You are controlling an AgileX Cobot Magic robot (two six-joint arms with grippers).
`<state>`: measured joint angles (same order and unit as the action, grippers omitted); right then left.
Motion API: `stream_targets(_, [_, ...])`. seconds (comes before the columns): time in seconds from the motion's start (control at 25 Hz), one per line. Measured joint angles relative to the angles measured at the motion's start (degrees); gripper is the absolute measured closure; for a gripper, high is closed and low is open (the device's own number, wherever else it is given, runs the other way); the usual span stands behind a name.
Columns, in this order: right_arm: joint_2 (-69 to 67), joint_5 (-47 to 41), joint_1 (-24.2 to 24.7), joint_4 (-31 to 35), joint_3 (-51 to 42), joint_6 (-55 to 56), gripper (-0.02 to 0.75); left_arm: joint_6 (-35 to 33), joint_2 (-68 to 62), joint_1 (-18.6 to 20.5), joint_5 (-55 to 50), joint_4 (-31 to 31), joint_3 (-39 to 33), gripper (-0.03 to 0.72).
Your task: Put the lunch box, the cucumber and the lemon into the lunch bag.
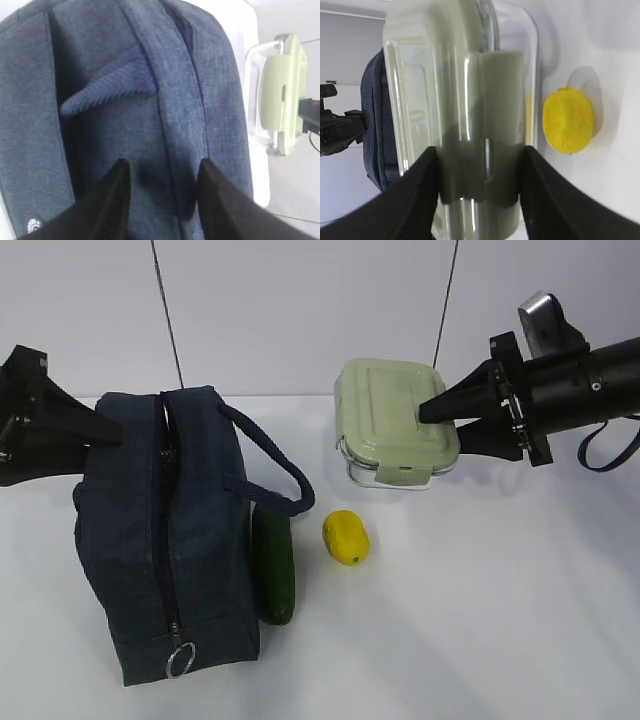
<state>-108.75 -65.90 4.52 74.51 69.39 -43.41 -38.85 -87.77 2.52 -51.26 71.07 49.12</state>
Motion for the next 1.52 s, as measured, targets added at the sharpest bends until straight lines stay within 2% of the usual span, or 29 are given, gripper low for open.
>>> stream_targets(0.28, [0.0, 0.11, -0.37, 0.58, -0.06, 0.12, 0.39, -0.12, 0.0, 0.0, -0.75, 0.95, 0.0, 0.388])
stream_targets(0.36, [0.0, 0.11, -0.37, 0.58, -0.06, 0.22, 0.39, -0.12, 0.0, 0.0, -0.65, 1.17, 0.0, 0.449])
stream_targets(0.52, [0.0, 0.11, -0.37, 0.58, -0.06, 0.33, 0.39, -0.35, 0.0, 0.0, -0.54, 1.26, 0.0, 0.646])
stream_targets(0.6, [0.0, 0.11, -0.37, 0.58, -0.06, 0.39, 0.39, -0.45, 0.0, 0.0, -0.44, 1.26, 0.0, 0.676])
stream_targets(1.2, [0.29, 0.11, -0.37, 1.57, -0.06, 0.18, 0.39, -0.57, -0.04, 0.0, 0.69, 1.26, 0.0, 0.685])
stream_targets(1.52, [3.27, 0.21, -1.16, 2.79, -0.14, 4.72, 0.39, -0.57, -0.04, 0.0, 0.69, 1.26, 0.0, 0.685])
